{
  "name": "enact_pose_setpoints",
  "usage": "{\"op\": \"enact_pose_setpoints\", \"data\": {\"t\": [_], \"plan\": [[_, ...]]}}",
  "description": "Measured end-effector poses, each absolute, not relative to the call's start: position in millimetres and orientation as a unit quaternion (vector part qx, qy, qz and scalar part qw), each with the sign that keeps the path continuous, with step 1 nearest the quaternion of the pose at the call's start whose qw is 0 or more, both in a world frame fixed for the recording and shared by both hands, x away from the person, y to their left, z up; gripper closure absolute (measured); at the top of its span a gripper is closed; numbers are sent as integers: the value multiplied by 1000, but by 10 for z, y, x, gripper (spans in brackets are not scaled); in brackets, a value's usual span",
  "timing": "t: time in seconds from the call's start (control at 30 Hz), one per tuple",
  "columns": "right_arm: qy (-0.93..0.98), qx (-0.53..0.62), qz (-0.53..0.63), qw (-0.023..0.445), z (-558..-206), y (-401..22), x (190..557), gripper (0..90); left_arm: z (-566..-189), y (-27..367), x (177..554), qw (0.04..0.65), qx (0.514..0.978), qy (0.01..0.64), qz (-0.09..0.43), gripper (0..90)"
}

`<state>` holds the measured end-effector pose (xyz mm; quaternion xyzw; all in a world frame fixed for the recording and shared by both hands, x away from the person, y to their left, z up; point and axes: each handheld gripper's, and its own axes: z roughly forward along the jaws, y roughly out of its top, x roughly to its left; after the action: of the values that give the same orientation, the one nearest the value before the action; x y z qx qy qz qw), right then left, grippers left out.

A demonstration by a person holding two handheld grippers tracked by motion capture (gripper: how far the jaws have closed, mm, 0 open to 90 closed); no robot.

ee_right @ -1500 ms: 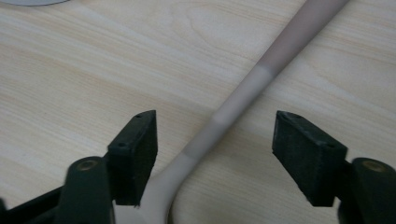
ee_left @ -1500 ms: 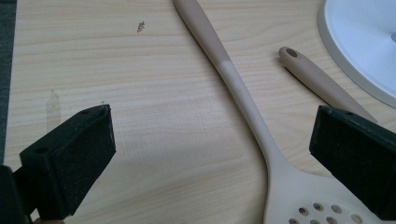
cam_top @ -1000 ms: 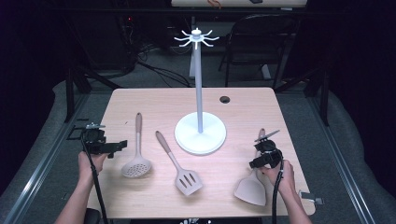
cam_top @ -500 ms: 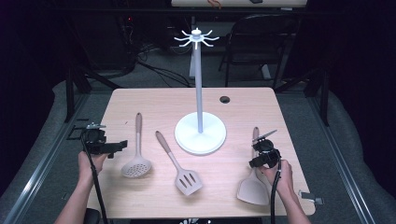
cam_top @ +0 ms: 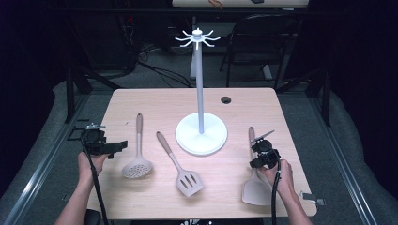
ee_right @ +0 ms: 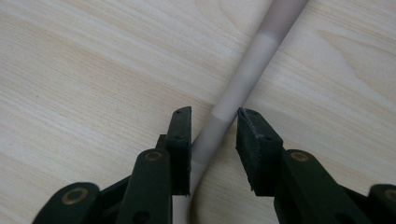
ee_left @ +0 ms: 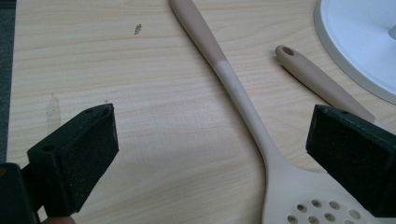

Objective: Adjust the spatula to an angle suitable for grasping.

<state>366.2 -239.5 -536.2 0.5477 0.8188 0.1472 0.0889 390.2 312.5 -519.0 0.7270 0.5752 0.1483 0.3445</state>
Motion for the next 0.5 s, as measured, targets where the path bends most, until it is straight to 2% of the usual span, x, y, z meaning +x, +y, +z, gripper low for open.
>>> {"op": "enact_pose_setpoints", "data": {"t": [0.5], "plan": [[836,519,139,111,-5358,-2383,3638,726,-5186,3134,3900,346,727,575,146,29]]}}
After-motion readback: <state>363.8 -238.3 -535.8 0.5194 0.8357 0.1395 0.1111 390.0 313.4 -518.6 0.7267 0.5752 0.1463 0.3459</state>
